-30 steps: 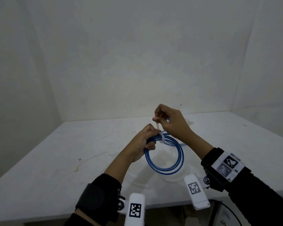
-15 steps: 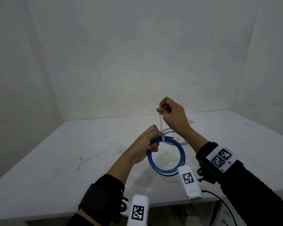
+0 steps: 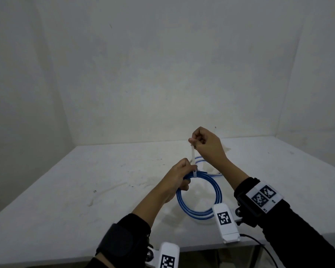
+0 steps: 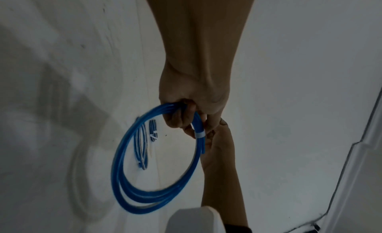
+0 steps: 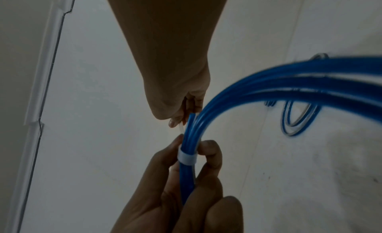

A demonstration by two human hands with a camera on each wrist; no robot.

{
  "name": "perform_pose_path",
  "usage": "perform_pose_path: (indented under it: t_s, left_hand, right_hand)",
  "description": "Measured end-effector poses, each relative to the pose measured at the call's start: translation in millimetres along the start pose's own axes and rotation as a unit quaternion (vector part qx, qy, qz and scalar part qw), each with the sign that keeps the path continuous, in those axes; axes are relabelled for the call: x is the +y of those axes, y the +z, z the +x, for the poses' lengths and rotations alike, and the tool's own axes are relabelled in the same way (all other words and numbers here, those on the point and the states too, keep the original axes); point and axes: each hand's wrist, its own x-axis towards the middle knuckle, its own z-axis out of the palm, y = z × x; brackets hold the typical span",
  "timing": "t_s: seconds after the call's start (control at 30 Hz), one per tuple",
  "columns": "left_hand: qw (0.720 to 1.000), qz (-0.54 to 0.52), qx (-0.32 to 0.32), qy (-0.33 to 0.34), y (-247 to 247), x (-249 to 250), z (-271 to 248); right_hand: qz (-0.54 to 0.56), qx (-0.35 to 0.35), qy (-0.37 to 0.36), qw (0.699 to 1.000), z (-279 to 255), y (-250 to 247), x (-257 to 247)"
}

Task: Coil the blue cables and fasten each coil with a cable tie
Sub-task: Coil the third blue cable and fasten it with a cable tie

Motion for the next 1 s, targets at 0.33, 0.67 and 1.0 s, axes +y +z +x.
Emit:
perform_pose_path:
  t_s: [0.33,0.67,1.0]
  left_hand:
    - [1.0,-0.01,-0.014,0.005,-2,-15,-4]
    - [0.997,-0.079,0.015,0.011,-54,-17,2]
    - [0.981,0.174,0.047,0.066,-66,19,28]
  right_hand:
    - [0.1,-0.02,0.069,0.992,-8,-6,9]
    - [0.212,0.073,0.128,0.966,1,-46,15]
    - [-0.104,-0.11,0.1,0.983,-10,-60,32]
